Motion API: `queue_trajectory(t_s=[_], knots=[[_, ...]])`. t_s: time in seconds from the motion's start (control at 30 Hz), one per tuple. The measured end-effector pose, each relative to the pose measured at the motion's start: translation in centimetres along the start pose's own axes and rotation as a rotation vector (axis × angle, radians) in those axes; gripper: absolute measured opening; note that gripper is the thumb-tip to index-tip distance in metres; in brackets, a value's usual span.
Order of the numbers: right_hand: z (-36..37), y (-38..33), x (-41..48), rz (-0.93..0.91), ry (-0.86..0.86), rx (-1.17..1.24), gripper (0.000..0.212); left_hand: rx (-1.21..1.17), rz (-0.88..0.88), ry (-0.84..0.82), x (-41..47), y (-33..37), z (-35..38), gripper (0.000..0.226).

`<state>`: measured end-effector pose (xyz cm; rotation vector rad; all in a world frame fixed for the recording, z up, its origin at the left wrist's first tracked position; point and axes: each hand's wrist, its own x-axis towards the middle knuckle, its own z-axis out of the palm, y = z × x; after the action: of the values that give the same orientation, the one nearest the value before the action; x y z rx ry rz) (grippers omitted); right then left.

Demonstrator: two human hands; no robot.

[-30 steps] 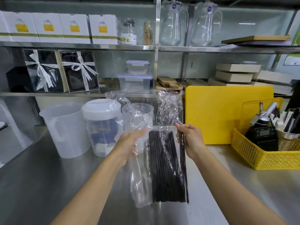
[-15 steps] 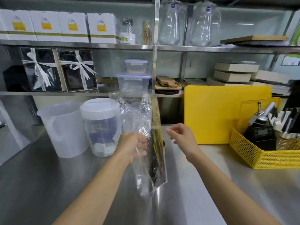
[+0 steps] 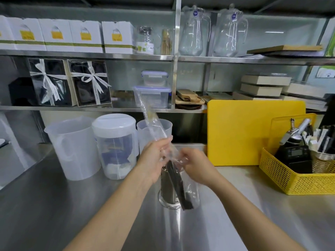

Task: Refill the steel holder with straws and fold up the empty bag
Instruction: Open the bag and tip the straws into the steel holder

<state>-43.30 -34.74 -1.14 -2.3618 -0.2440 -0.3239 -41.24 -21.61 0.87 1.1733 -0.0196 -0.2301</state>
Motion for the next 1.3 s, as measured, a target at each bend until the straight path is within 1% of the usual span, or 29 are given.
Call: queue_trajectory(t_s=[0.03, 0.07, 0.1, 0.13, 0.17, 0.2, 0.3, 0.33, 0.37, 0.4, 0.43, 0.47, 0.53, 0.57, 0.6, 0.67, 0.73, 0.83, 0.87, 0.9, 0.93, 0.97, 1.03, 1.07, 1.1, 1.17, 1.2, 1.27, 1.3], knots=[[-0.7, 0.2, 0.1, 0.003, -0.006, 0.066, 0.029, 0.006, 0.05, -0.072, -0.2, 0.3, -0.2, 0.08], [-1.6, 0.5, 0.2, 0.007, -0.009, 0.114, 0.035, -0.018, 0.115, -0.11, -0.3, 0.6, -0.4, 0.099], [-2.5, 0.9, 0.3, 0.008, -0.011, 0.145, 0.037, -0.04, 0.191, -0.112, -0.4, 1.0, -0.6, 0.11], [-3.4, 1.3, 0.5, 0.013, -0.017, 0.164, 0.034, -0.014, 0.285, -0.086, -0.4, 1.2, -0.7, 0.114], [-4.2, 1.8, 0.7, 0.017, -0.037, 0.188, 0.031, 0.094, 0.398, -0.048, -0.7, 1.5, -0.8, 0.116], [-4.8, 2.2, 0.9, 0.022, -0.058, 0.206, 0.028, 0.289, 0.529, 0.009, -0.8, 1.7, -1.0, 0.122], [-6.0, 3.1, 1.4, -0.001, -0.085, 0.193, 0.021, 1.113, 1.015, 0.161, -0.5, 2.2, -1.2, 0.134], [-6.2, 3.3, 1.5, -0.017, -0.088, 0.184, 0.015, 1.351, 1.163, 0.169, -0.2, 2.2, -1.2, 0.137], [-6.4, 3.3, 1.6, -0.034, -0.093, 0.186, 0.01, 1.545, 1.268, 0.148, 0.0, 2.1, -1.1, 0.138], [-6.5, 3.3, 1.6, -0.043, -0.095, 0.193, 0.007, 1.716, 1.307, 0.114, 0.2, 2.0, -0.8, 0.136], [-6.5, 3.1, 1.6, -0.05, -0.099, 0.205, 0.007, 1.845, 1.32, 0.082, 0.2, 2.1, -0.4, 0.127], [-6.5, 3.0, 1.5, -0.057, -0.105, 0.217, 0.008, 1.936, 1.333, 0.045, 0.3, 2.1, 0.1, 0.11], [-6.4, 2.7, 1.4, -0.078, -0.119, 0.241, 0.009, 2.007, 1.413, -0.003, 0.1, 2.3, 1.2, 0.052], [-6.3, 2.7, 1.2, -0.089, -0.12, 0.255, 0.009, 2.002, 1.405, -0.009, -0.1, 2.6, 1.8, 0.029], [-6.3, 2.8, 1.1, -0.09, -0.111, 0.277, 0.01, 2.012, 1.318, -0.009, -0.3, 3.1, 2.4, 0.02], [-6.7, 3.6, 1.0, -0.036, -0.096, 0.371, 0.018, 1.97, 1.059, 0.002, -0.1, 4.1, 3.1, 0.019], [-7.5, 5.4, 0.6, 0.034, -0.173, 0.558, 0.04, 1.84, 0.884, 0.017, 0.4, 5.1, 3.4, 0.014], [-8.3, 8.1, -0.5, 0.116, -0.285, 1.073, 0.066, 1.8, 0.798, 0.017, 1.1, 6.2, 3.2, 0.015], [-8.4, 9.2, -0.8, 0.102, -0.299, 1.179, 0.084, 1.81, 0.772, 0.028, 1.4, 6.4, 3.1, 0.015], [-8.5, 10.1, -1.1, 0.058, -0.333, 1.226, 0.101, 1.822, 0.758, 0.05, 1.5, 6.7, 3.1, 0.016], [-8.5, 10.6, -1.4, 0.019, -0.365, 1.227, 0.109, 1.842, 0.75, 0.08, 1.7, 6.8, 3.0, 0.017], [-8.6, 10.9, -1.6, 0.008, -0.395, 1.179, 0.108, 1.857, 0.741, 0.117, 1.8, 6.8, 2.8, 0.021], [-8.5, 11.0, -1.7, 0.075, -0.414, 0.982, 0.095, 1.855, 0.724, 0.18, 2.0, 6.7, 2.8, 0.026], [-8.1, 10.7, -1.7, 0.117, -0.376, 0.879, 0.083, 1.846, 0.711, 0.199, 2.1, 6.6, 2.8, 0.025], [-7.6, 10.5, -1.3, 0.148, -0.28, 0.826, 0.07, 1.835, 0.691, 0.205, 2.1, 6.5, 3.0, 0.021], [-6.7, 9.9, -0.9, 0.161, -0.038, 0.83, 0.046, 1.786, 0.657, 0.177, 2.0, 6.5, 3.5, 0.014], [-6.3, 9.6, -0.8, 0.149, 0.037, 0.86, 0.041, 1.755, 0.643, 0.156, 1.9, 6.5, 3.7, 0.011], [-5.8, 9.1, -0.6, 0.133, 0.112, 0.917, 0.038, 1.7, 0.661, 0.137, 1.5, 6.7, 3.8, 0.009], [-5.7, 9.0, -0.5, 0.128, 0.137, 0.955, 0.039, 1.689, 0.691, 0.162, 1.5, 6.8, 3.6, 0.012]])
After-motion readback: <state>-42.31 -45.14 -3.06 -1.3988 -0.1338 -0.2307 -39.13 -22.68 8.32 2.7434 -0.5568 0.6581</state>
